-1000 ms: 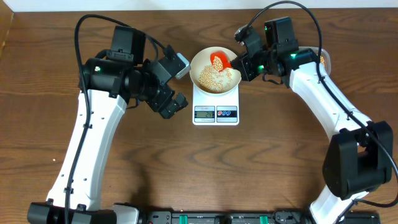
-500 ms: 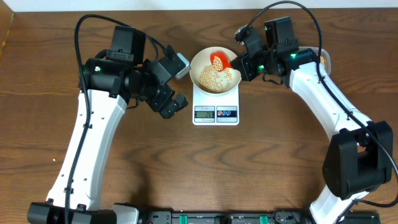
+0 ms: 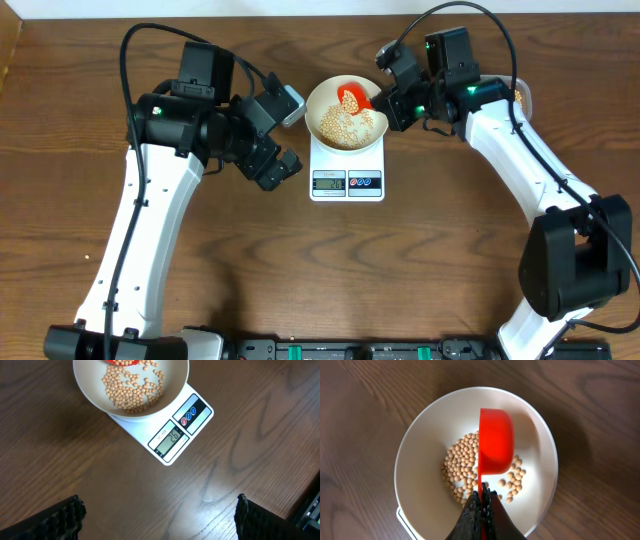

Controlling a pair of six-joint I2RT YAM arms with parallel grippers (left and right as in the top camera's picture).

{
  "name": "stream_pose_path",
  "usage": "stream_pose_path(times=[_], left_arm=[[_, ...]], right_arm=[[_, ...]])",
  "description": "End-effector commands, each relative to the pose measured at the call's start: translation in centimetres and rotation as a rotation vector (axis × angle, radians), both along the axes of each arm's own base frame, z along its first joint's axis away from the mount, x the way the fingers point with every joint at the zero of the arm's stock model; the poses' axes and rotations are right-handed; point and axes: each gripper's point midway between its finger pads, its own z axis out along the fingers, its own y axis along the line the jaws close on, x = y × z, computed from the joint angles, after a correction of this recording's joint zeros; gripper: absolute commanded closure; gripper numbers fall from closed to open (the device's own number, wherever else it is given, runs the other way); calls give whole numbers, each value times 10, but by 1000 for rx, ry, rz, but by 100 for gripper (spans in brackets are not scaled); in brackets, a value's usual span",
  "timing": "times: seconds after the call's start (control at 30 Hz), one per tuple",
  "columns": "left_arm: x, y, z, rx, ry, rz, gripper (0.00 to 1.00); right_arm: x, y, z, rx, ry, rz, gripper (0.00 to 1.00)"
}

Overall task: Scoop item into bowl and weigh 50g on scale
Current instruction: 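Tip the scoop to pour soybeans into the cream bowl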

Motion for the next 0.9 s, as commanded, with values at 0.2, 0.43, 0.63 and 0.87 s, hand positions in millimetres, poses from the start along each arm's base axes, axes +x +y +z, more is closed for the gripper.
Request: stream_pose_path(times=[0.2,0.43,0.63,0.87], left_arm=[[-3,-1,1,-8,2,2,2],[-3,-1,1,-8,2,2,2],[-3,-1,1,-8,2,2,2],[-3,-1,1,-8,2,2,2]], right_arm=[[-10,19,19,-36,-118,131,99],[-11,21,18,-42,-122,137,99],[-8,18,17,-64,-132,126,99],[-8,18,17,-66,-138,128,99]])
